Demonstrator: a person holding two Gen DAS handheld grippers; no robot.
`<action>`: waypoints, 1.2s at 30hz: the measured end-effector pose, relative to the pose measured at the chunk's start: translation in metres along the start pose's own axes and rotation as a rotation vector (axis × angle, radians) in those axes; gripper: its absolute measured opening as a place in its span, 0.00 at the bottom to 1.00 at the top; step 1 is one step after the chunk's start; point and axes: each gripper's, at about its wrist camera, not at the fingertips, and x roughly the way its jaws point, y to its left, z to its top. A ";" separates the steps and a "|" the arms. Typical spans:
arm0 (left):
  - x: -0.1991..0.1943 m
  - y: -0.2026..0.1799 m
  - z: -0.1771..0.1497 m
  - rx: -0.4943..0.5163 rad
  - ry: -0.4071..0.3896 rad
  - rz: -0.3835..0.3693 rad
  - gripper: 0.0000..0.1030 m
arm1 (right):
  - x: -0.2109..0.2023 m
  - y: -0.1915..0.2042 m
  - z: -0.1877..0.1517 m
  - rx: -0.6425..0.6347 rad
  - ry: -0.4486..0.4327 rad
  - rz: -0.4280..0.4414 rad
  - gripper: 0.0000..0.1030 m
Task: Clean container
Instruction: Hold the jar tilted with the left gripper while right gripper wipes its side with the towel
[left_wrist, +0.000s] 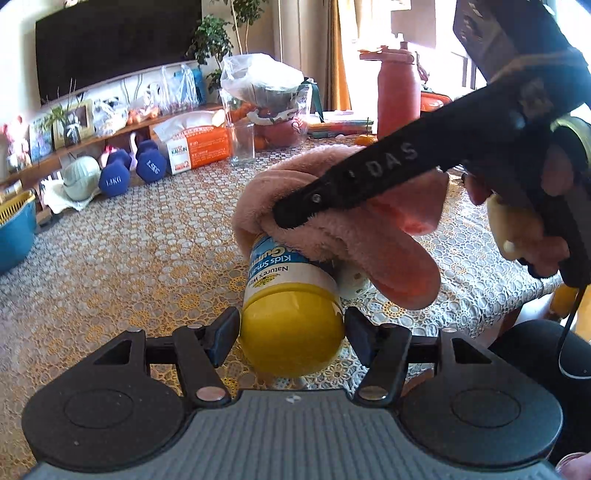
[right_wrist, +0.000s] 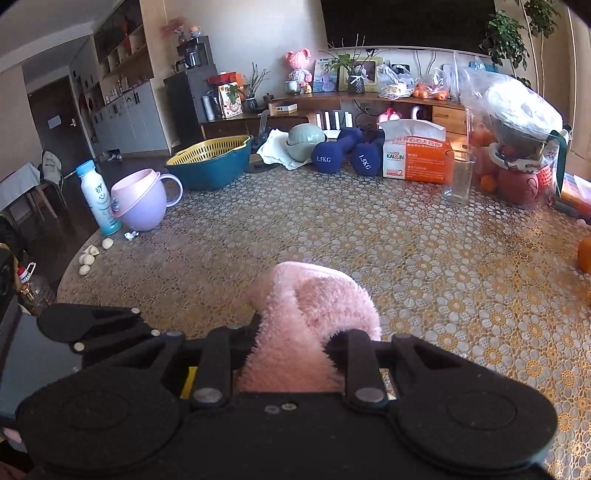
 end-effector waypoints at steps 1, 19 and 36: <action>-0.001 -0.002 -0.001 0.018 -0.006 0.017 0.60 | 0.002 -0.001 0.001 0.008 -0.002 0.003 0.23; 0.005 0.005 -0.006 -0.003 0.019 0.038 0.60 | -0.016 0.017 -0.003 -0.036 -0.019 0.078 0.23; 0.005 0.013 -0.007 -0.041 0.019 0.021 0.59 | 0.012 -0.010 0.005 0.034 -0.015 -0.024 0.23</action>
